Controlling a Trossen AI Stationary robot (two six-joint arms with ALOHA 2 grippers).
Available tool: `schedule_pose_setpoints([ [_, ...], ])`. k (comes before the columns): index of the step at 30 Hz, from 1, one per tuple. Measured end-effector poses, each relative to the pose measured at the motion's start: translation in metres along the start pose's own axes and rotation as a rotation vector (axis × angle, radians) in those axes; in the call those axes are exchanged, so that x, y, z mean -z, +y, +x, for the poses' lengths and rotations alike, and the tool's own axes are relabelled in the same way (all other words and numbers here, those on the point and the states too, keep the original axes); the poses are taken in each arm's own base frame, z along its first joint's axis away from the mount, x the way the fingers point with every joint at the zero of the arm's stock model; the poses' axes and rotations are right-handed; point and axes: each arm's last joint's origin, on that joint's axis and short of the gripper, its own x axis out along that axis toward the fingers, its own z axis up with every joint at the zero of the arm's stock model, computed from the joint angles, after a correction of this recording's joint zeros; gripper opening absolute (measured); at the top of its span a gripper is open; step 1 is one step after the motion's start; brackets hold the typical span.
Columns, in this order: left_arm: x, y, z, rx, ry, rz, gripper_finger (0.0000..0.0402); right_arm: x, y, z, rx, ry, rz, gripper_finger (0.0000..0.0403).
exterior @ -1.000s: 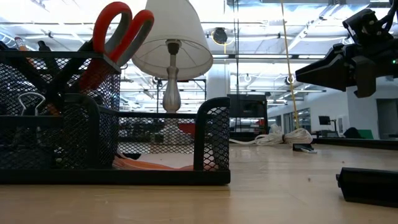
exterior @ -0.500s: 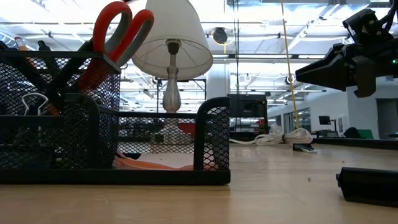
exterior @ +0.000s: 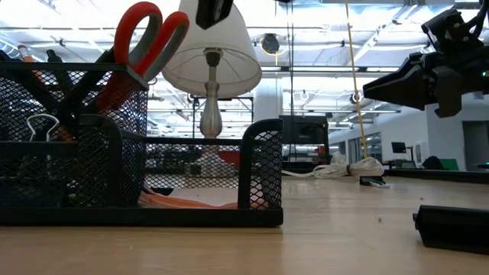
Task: Pick and place office supplies into organizer
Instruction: Put the yellow pencil into the black desk organizer
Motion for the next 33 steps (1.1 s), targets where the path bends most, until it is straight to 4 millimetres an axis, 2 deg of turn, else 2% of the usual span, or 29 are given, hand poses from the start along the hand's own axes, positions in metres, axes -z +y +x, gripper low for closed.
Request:
schedule_pose_setpoints([
  [4,0.008,-0.007,0.006,-0.016,-0.018,-0.004,0.0047,0.000,0.000,0.000,-0.001,0.002,-0.004,0.0175],
  [8,0.007,-0.018,0.001,0.004,-0.103,-0.022,0.0047,0.000,0.000,0.000,0.000,-0.002,0.003,0.0177],
  [12,0.009,-0.022,-0.001,-0.057,-0.176,0.009,0.0047,-0.001,0.000,0.000,0.002,-0.004,0.007,0.0174],
  [15,0.014,-0.026,-0.004,-0.100,-0.217,-0.038,0.0047,-0.001,0.000,0.000,0.002,-0.004,0.007,0.0172],
  [21,0.027,-0.033,0.000,-0.113,-0.199,-0.066,0.0047,-0.001,0.000,0.000,0.002,-0.004,0.006,0.0176],
  [26,0.034,-0.015,0.000,-0.257,-0.137,-0.206,0.0047,-0.001,0.000,0.000,0.002,-0.006,0.009,0.0177],
  [33,0.041,0.011,-0.008,-0.450,-0.153,-0.765,0.0047,-0.001,0.000,0.000,0.002,-0.006,0.009,0.0172],
])
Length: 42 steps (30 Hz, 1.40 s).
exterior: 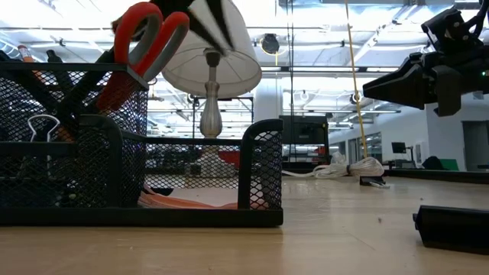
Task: Pick and place office supplies into organizer
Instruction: Put the yellow pencil into the black desk organizer
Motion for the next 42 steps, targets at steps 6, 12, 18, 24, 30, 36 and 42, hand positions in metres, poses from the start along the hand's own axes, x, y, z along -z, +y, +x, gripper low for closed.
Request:
schedule_pose_setpoints([
  [6,-0.011,0.015,-0.007,-0.167,0.085,-0.176,0.0046,0.000,0.000,0.000,0.001,-0.001,0.002,0.0177],
  [12,-0.030,0.017,-0.010,-0.201,0.103,-0.176,0.0047,0.000,0.000,0.000,0.001,-0.002,0.004,0.0173],
  [18,-0.060,0.021,0.019,-0.293,0.218,-0.184,0.0047,0.000,0.000,0.000,0.000,0.001,-0.002,0.0174],
  [24,-0.065,0.025,0.049,-0.365,0.225,-0.224,0.0047,0.000,0.000,0.000,0.002,-0.003,0.005,0.0177],
  [30,-0.062,0.034,0.076,-0.470,0.243,-0.261,0.0047,0.000,0.000,0.000,0.000,0.000,0.000,0.0172],
  [36,-0.059,0.038,0.101,-0.495,0.257,-0.291,0.0089,0.000,0.000,0.000,0.000,0.000,0.000,0.0177],
  [42,-0.061,0.045,0.111,-0.559,0.260,-0.326,0.0157,0.000,0.000,0.000,0.002,-0.003,0.005,0.0175],
])
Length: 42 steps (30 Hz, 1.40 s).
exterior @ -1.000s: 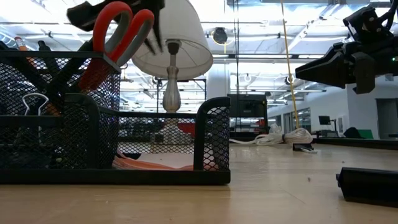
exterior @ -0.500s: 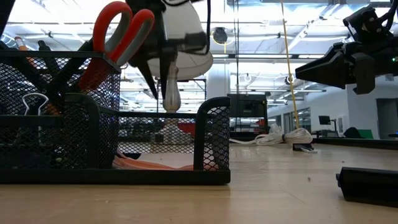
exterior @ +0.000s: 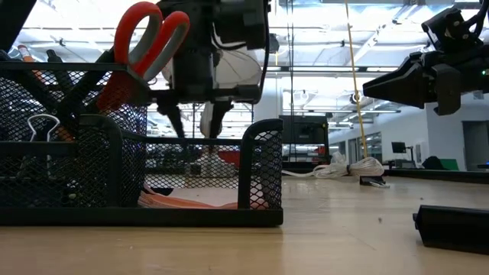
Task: Pick and place office supplies into organizer
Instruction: Put the yellow pencil into the black desk organizer
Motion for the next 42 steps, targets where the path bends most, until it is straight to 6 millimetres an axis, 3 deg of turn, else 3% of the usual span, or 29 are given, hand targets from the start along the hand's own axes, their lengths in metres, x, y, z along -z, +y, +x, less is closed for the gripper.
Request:
schedule_pose_setpoints([
  [5,-0.001,0.001,0.000,0.003,-0.038,-0.009,0.0165,0.000,0.000,0.000,0.000,0.000,0.000,0.0172],
  [14,-0.007,0.006,0.011,-0.018,-0.075,-0.030,0.0134,0.000,0.000,0.000,-0.001,0.001,-0.001,0.0177],
  [25,-0.029,0.013,0.043,0.009,-0.036,-0.011,0.0124,0.000,0.000,0.000,0.000,0.001,-0.002,0.0176],
  [42,-0.029,0.020,0.050,-0.002,-0.066,-0.025,0.0115,0.000,0.000,0.000,0.000,0.001,-0.001,0.0177],
])
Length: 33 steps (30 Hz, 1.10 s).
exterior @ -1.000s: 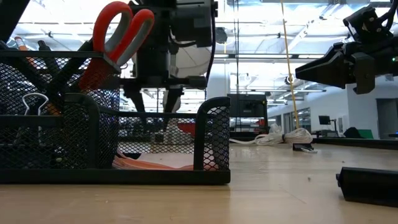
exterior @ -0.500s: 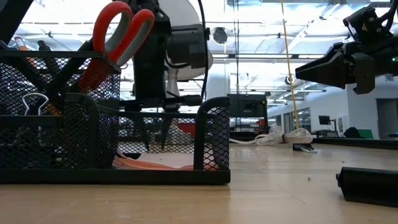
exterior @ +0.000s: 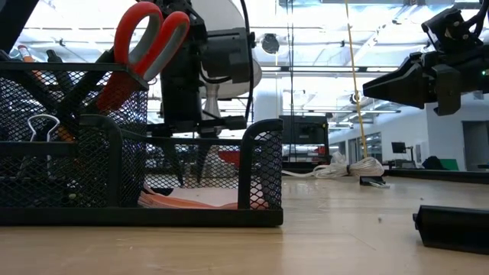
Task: Pick and place office supplies into organizer
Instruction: Put the yellow pencil into the black desk organizer
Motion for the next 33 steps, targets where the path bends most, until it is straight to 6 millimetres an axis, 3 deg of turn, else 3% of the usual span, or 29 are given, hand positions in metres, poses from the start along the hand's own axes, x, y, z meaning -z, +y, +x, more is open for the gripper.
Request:
schedule_pose_setpoints([
  [15,0.0008,0.0027,0.0010,-0.021,-0.015,-0.015,0.0020,-0.0001,0.0000,0.0000,0.000,-0.001,0.001,0.0177],
  [25,0.0064,0.0042,0.0004,-0.011,-0.039,-0.020,0.0039,-0.0001,0.0000,0.0000,0.001,0.000,0.001,0.0175],
  [33,0.0069,0.0043,0.0003,-0.008,-0.046,-0.024,0.0015,-0.0001,0.0000,0.0000,0.000,-0.001,0.001,0.0176],
])
